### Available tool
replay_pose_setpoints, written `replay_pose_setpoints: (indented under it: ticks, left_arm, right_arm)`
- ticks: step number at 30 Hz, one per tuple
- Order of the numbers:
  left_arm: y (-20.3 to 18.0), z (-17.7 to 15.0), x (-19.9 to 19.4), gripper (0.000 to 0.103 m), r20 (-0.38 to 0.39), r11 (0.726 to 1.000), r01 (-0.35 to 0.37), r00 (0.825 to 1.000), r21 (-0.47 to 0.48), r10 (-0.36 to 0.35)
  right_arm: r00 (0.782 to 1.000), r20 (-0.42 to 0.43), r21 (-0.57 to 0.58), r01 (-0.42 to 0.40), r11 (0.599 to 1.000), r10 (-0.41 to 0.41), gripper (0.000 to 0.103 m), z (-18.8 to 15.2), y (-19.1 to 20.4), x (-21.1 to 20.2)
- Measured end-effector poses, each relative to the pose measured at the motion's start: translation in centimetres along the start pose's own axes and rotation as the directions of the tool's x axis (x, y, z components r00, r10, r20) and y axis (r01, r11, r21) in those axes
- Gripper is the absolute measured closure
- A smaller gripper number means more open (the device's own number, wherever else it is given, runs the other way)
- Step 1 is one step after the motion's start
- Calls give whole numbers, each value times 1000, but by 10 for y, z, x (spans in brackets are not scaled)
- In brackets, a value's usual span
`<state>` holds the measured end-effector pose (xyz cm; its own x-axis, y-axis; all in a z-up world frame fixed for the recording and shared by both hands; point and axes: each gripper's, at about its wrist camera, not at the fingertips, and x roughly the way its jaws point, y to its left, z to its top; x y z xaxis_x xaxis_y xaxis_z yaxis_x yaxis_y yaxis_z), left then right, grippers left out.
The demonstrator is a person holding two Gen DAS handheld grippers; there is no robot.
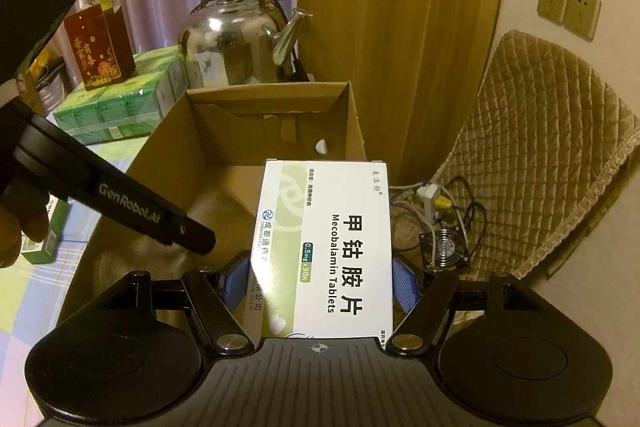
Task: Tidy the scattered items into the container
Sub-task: 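Open both grippers to drop the pouch and Mecobalamin box into the box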
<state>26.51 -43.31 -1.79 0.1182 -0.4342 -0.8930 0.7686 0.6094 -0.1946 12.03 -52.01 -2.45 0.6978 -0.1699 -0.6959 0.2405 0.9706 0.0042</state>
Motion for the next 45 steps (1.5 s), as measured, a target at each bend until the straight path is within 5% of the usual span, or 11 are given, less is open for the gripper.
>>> replay_pose_setpoints:
  ticks: [15, 30, 45]
  left_arm:
    - [24, -21, -47, 66, 108, 999, -30, 994, 19, 28]
    - [43, -56, -72, 58, 155, 997, -50, 987, 57, 41]
    - [49, -83, -81, 48, 168, 998, -46, 985, 40, 38]
  right_arm:
    - [999, -17, -26, -32, 999, 31, 35, -1, 21, 5]
    - [987, -135, -3, -85, 996, 84, 35, -7, 33, 40]
    - [993, -85, 4, -78, 997, 78, 26, -9, 42, 13]
